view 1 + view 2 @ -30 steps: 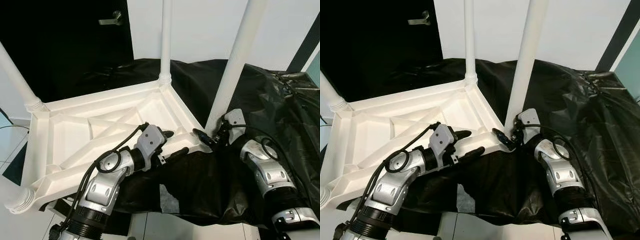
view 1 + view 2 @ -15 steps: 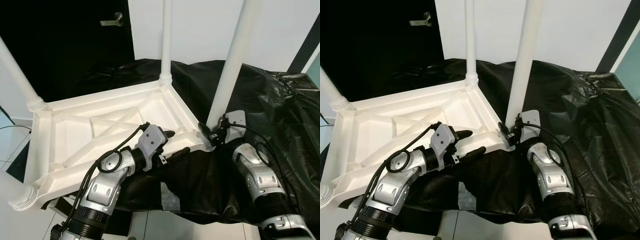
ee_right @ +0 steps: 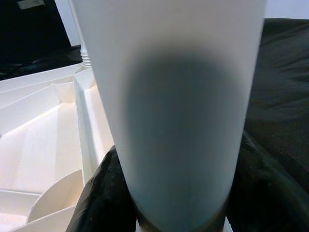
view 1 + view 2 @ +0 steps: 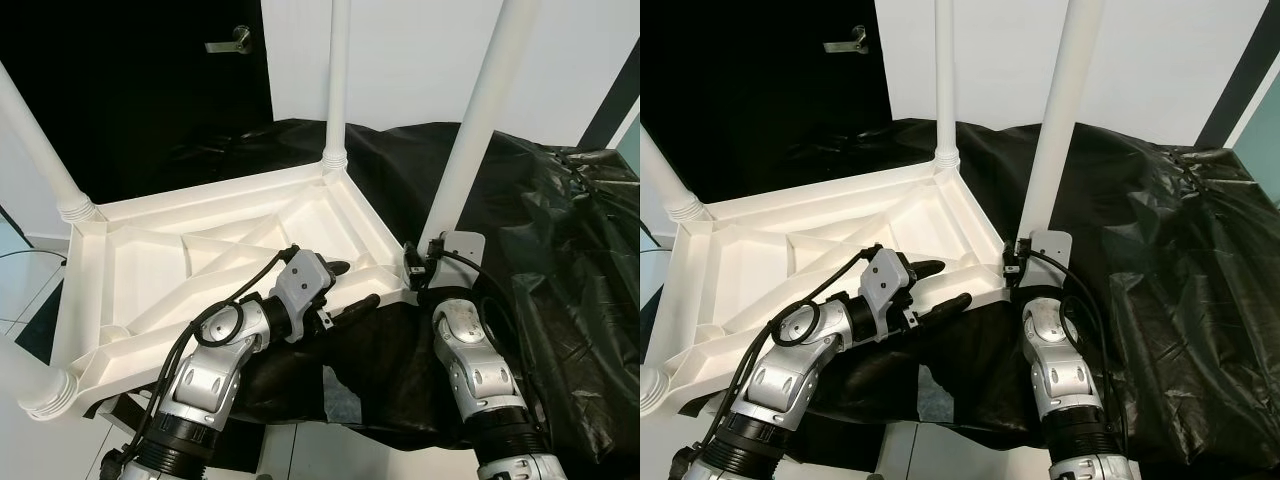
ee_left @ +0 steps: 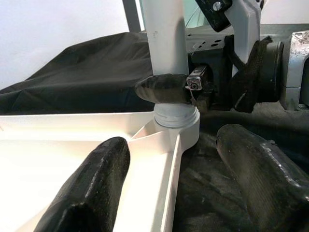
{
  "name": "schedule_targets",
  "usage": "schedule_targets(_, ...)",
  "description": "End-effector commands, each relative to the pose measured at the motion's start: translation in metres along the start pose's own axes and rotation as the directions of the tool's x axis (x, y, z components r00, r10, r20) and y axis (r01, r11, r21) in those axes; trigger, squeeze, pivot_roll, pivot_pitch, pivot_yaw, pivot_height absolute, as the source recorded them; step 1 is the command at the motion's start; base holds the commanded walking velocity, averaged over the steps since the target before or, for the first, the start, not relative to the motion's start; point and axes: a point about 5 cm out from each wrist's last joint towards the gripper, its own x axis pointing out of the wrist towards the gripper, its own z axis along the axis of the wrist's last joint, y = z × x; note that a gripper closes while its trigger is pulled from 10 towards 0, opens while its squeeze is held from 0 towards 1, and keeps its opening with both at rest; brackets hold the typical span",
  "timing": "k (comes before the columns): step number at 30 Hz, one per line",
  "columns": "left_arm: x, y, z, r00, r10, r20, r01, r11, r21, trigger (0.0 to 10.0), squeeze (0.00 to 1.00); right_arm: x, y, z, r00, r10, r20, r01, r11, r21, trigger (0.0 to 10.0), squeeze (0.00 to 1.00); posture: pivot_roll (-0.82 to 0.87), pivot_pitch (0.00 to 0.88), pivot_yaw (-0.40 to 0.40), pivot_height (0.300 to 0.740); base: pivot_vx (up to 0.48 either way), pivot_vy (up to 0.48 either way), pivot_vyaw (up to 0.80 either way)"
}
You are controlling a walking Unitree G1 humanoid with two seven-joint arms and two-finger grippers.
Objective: Building children table
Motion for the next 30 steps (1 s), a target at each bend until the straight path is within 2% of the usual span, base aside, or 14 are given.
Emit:
schedule_targets(1, 0.000, 0.001, -0.002, 0.999, 0.034, -0.008, -0.034, 0.999, 0.001, 10.0, 0.00, -0.005, -0.010, -0.018, 0.995, -0.047, -0.085, 0.046, 0.999, -0.006, 10.0, 0.00, 0.06, 0.000, -0.019, 0.740, 0.000, 0.000, 0.00)
schedule_targets(6, 0.002, 0.000, -0.001, 0.999, 0.034, -0.005, -0.034, 0.999, 0.001, 10.0, 0.00, -0.005, -0.011, -0.012, 0.998, -0.035, -0.058, 0.035, 0.999, -0.012, 10.0, 0.00, 0.06, 0.000, -0.020, 0.740, 0.000, 0.000, 0.00)
schedule_targets(7, 0.003, 0.000, -0.001, 0.999, 0.035, -0.004, -0.035, 0.999, 0.001, 10.0, 0.00, -0.005, -0.010, -0.011, 0.998, -0.026, -0.054, 0.026, 1.000, -0.007, 10.0, 1.00, 0.06, 0.000, -0.020, 0.740, 0.000, 0.000, 0.00)
schedule_targets(11, 0.002, 0.000, -0.001, 0.999, 0.040, -0.004, -0.040, 0.999, -0.002, 10.0, 0.00, -0.005, -0.013, -0.001, 0.999, 0.052, 0.008, -0.052, 0.999, 0.010, 10.0, 1.00, 0.06, 0.000, -0.023, 0.740, 0.000, 0.000, 0.00)
schedule_targets(17, 0.002, 0.001, 0.000, 0.999, 0.042, -0.003, -0.042, 0.999, -0.003, 10.0, 0.00, -0.005, -0.016, 0.002, 0.993, 0.113, 0.033, -0.113, 0.993, 0.016, 10.0, 1.00, 0.06, 0.000, -0.022, 0.740, 0.000, 0.000, 0.00)
schedule_targets(18, 0.002, 0.001, 0.000, 0.999, 0.044, -0.003, -0.044, 0.999, -0.003, 10.0, 0.00, -0.004, -0.018, 0.004, 0.984, 0.172, 0.044, -0.173, 0.985, 0.008, 10.0, 0.45, 0.06, 0.000, -0.019, 0.740, 0.000, 0.000, 0.00)
schedule_targets(19, 0.001, 0.002, 0.000, 0.999, 0.046, -0.003, -0.046, 0.999, -0.003, 10.0, 0.00, -0.003, -0.020, 0.006, 0.969, 0.243, 0.052, -0.243, 0.970, -0.001, 10.0, 0.00, 0.06, 0.000, -0.013, 0.740, 0.000, 0.000, 0.00)
schedule_targets(20, 0.001, 0.002, 0.000, 0.999, 0.046, -0.003, -0.046, 0.999, -0.003, 10.0, 0.00, -0.003, -0.020, 0.006, 0.969, 0.243, 0.052, -0.243, 0.970, -0.001, 10.0, 0.00, 0.06, 0.000, -0.013, 0.740, 0.000, 0.000, 0.00)
schedule_targets(23, 0.001, 0.002, 0.000, 0.999, 0.047, -0.003, -0.047, 0.999, -0.005, 10.0, 0.00, 0.002, -0.025, 0.011, 0.911, 0.410, 0.055, -0.406, 0.912, -0.060, 10.0, 0.00, 0.06, 0.000, -0.009, 0.740, 0.000, 0.000, 0.00)
schedule_targets(26, 0.001, 0.003, 0.000, 0.999, 0.048, -0.003, -0.048, 0.999, -0.005, 10.0, 0.00, 0.005, -0.026, 0.013, 0.891, 0.450, 0.050, -0.446, 0.891, -0.079, 10.0, 0.00, 0.06, 0.000, -0.009, 0.740, 0.000, 0.000, 0.00)
schedule_targets(30, 0.001, 0.005, 0.000, 0.999, 0.050, 0.000, -0.050, 0.999, -0.003, 10.0, 0.00, 0.015, -0.030, 0.018, 0.806, 0.592, -0.007, -0.586, 0.797, -0.148, 10.0, 0.00, 0.05, 0.000, -0.006, 0.740, 0.000, 0.000, 0.00)
